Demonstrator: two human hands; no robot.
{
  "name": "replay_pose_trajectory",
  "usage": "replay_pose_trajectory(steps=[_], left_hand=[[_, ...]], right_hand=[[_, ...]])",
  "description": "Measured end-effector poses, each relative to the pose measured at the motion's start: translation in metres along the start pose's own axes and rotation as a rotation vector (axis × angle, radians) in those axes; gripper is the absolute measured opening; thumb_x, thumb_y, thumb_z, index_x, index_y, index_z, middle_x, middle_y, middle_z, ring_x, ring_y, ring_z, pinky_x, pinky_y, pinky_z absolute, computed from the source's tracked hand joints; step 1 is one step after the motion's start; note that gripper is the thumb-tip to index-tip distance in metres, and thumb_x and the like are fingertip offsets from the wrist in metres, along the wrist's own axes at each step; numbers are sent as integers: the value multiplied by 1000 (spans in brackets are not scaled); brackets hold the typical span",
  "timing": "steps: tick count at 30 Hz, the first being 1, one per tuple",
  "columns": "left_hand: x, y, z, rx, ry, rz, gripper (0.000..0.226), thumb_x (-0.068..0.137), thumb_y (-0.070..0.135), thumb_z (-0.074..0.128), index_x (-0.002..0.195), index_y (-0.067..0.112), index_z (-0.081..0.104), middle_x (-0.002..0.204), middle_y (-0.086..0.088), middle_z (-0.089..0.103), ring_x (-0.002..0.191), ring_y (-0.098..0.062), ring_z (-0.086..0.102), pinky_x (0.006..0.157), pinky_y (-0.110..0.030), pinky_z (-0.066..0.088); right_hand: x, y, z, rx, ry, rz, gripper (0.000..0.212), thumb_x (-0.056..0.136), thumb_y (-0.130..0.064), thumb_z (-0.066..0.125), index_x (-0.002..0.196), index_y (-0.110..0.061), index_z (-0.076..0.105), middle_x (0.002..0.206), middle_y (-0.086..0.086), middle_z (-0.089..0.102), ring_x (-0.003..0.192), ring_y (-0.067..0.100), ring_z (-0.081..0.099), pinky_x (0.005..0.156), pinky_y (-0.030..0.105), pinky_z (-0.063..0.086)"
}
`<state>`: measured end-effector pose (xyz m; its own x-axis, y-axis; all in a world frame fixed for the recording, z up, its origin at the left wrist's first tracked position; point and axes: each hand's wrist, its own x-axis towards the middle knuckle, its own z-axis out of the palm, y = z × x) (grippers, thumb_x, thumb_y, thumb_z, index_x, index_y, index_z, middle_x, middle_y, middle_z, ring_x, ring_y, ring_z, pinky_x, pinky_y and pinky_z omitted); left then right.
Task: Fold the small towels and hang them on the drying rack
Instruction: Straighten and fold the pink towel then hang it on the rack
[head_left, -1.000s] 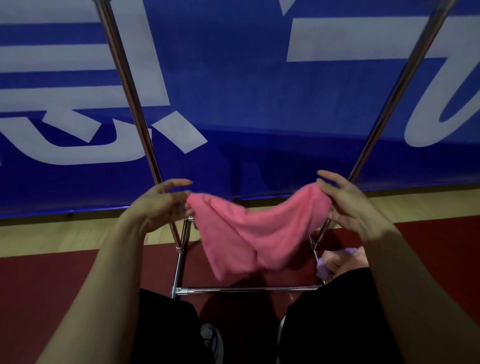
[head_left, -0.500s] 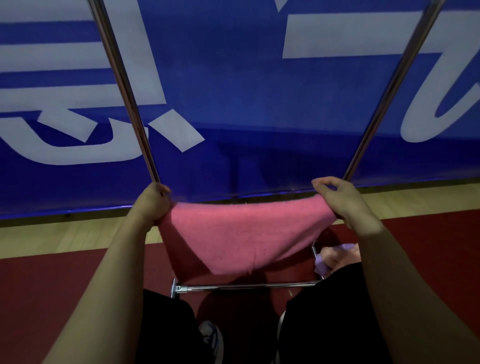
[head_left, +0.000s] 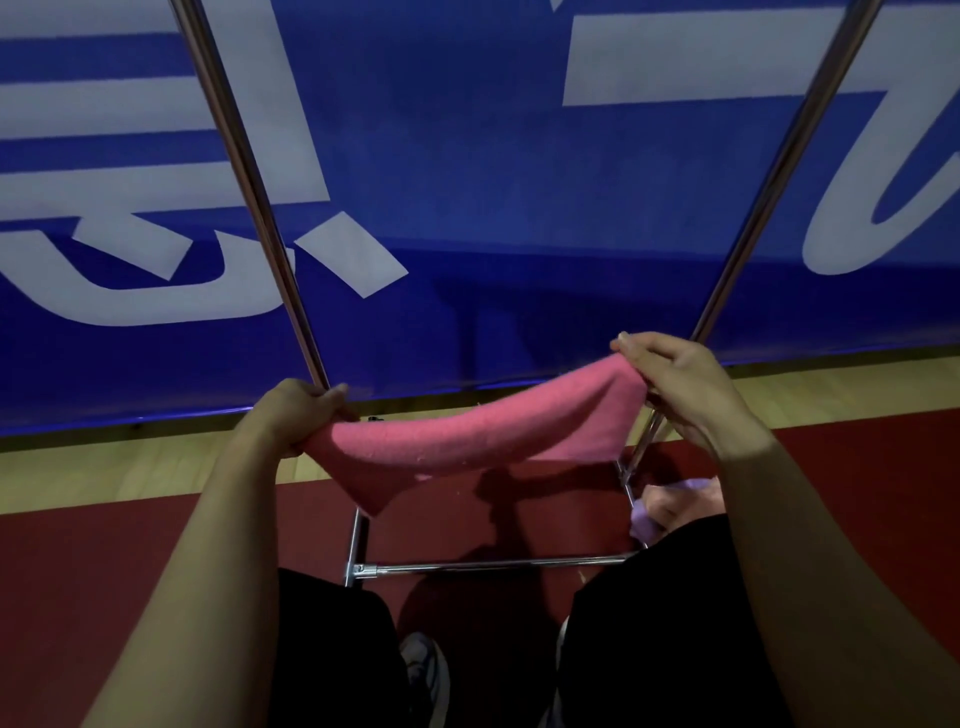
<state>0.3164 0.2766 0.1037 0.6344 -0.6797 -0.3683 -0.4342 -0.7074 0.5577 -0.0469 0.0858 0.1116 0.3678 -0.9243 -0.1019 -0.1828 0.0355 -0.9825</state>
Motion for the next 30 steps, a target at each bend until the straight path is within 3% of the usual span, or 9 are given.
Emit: replay_pose_trajectory(steps=[4,6,9,12,14,17,20,24,30], left_hand=[[0,-3,-3,-81,117,23,49,103,54,53,81,19,79,71,-12,63,62,-23,54,55,-30,45],[1,-6,-6,-104,168,15,52,103,55,52,83,15,80,73,-13,64,61,-24,54,53,-30,43],[5,-9,-6,-1,160,-4,51,104,49,54,95,7,81,76,-15,66,64,-27,57,57,-33,47],[2,-5,-3,265,10,37,49,101,56,56,124,17,75,116,-15,69,119,-35,57,100,-44,49],[-9,9,3,225,-104,215,68,84,75,63,135,30,65,137,-2,59,136,-25,46,110,-42,43],[-44,54,36,-110,-288,527,70,87,52,76,148,28,52,146,14,53,132,-2,49,109,-26,42],[-54,80,77,-120,-269,779,53,90,46,79,135,27,59,127,11,71,115,-7,68,99,-38,57],[-49,90,87,-44,-39,831,23,95,32,72,114,19,66,92,5,73,81,-14,68,73,-46,55],[-44,92,81,-44,57,855,29,95,42,58,92,15,68,67,2,65,60,-14,56,55,-35,43]], right_hand=[[-1,-1,-1,21,-153,-43,25,99,-6,62,119,-17,72,112,6,77,107,20,73,86,24,58],[-1,0,1,-105,-139,-117,29,100,-6,61,120,-23,73,118,2,75,114,17,70,97,30,56],[-5,-5,6,-237,-88,-226,37,100,-12,63,126,-37,68,116,-7,74,114,9,68,96,27,56],[-13,-15,19,-180,-74,-319,41,99,-15,65,133,-38,61,93,-14,76,98,0,69,87,20,54],[-18,-19,35,-182,-129,-360,40,98,-11,66,132,-32,63,79,-15,71,81,-3,63,79,15,48],[-24,-19,67,-269,-233,-402,38,95,-6,67,127,-25,66,80,-3,73,78,2,64,78,16,47],[-30,-17,90,-266,-329,-407,35,95,-13,69,126,-29,66,86,-5,77,85,9,74,82,26,56],[-30,-17,95,-228,-345,-391,42,93,-20,73,131,-33,61,92,-4,78,91,13,75,92,40,59],[-30,-19,92,-200,-290,-416,54,89,-20,78,138,-27,56,98,-12,73,95,4,72,90,24,56]])
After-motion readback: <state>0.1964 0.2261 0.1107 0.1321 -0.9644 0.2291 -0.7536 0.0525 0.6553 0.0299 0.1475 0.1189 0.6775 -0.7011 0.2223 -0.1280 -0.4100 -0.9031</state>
